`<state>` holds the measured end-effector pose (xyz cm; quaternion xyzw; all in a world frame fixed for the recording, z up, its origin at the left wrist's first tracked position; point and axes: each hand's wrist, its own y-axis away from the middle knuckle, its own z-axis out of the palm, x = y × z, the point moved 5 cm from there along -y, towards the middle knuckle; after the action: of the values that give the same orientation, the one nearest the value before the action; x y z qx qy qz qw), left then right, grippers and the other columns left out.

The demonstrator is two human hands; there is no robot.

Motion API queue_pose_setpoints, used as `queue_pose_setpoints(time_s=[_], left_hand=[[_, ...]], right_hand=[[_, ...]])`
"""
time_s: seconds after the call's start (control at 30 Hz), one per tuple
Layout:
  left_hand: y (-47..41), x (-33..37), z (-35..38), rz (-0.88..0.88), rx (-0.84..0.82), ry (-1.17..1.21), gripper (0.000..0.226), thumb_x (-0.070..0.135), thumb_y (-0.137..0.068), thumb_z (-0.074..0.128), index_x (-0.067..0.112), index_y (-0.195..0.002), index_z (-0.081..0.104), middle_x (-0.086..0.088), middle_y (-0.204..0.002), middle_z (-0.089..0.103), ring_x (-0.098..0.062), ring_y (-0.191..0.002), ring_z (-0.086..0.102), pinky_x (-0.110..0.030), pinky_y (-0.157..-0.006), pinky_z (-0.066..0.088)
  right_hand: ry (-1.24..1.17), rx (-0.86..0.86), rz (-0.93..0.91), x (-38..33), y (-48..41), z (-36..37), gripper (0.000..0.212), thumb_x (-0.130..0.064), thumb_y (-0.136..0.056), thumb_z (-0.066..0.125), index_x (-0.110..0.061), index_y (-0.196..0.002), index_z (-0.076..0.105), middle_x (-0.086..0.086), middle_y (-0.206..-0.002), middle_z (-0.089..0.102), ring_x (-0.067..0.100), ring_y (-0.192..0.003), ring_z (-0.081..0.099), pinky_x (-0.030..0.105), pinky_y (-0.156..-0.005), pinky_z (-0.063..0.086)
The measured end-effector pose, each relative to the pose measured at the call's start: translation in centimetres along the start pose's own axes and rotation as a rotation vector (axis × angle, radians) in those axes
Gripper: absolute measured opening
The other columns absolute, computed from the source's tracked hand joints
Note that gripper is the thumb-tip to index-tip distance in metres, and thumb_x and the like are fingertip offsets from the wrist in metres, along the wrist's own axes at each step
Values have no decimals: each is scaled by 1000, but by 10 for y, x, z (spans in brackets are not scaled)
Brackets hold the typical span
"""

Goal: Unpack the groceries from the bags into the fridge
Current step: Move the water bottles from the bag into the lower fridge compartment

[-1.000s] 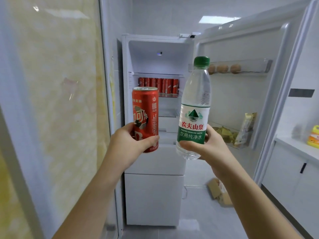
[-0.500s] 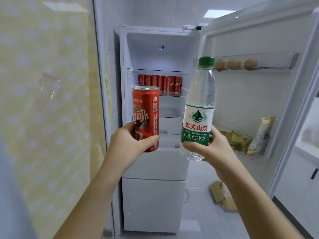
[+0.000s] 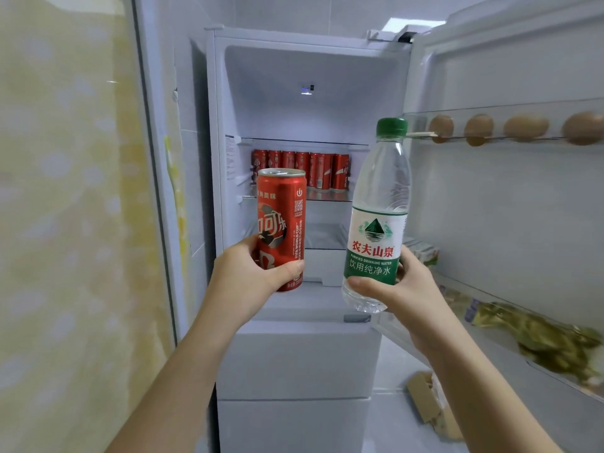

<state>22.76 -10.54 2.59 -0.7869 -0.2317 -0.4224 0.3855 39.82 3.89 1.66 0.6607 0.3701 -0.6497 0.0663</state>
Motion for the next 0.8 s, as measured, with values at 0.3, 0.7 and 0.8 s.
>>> queue_pose_setpoints(time_s=[0.3,0.7,0.8], left_hand=[[-98,-46,35,2,-55,-38,41,40,-72,80,35,-105,57,24,-90,62,6,-83,59,-9,-64,40],[-220,-96,106,-23,19,-57,46,37,-73,80,28,-112,59,14,-98,63,-3,-89,60,-14,-72,44],[-257,-101,122,-24,39,-72,49,38,-73,80,23,-116,61,11,-102,65,-6,-92,62,-19,-76,46]], right_hand=[[29,62,36,54,-96,22,43,-5,-70,82,-28,-100,61,-12,-87,73,2,-79,68,22,-70,57],[-15,121,37,142,-229,36,52,-11,-69,83,-36,-104,53,-14,-97,67,-1,-84,65,17,-67,49],[22,142,16,157,-265,35,51,-11,-66,83,-38,-96,51,-16,-93,66,1,-86,64,23,-72,51]])
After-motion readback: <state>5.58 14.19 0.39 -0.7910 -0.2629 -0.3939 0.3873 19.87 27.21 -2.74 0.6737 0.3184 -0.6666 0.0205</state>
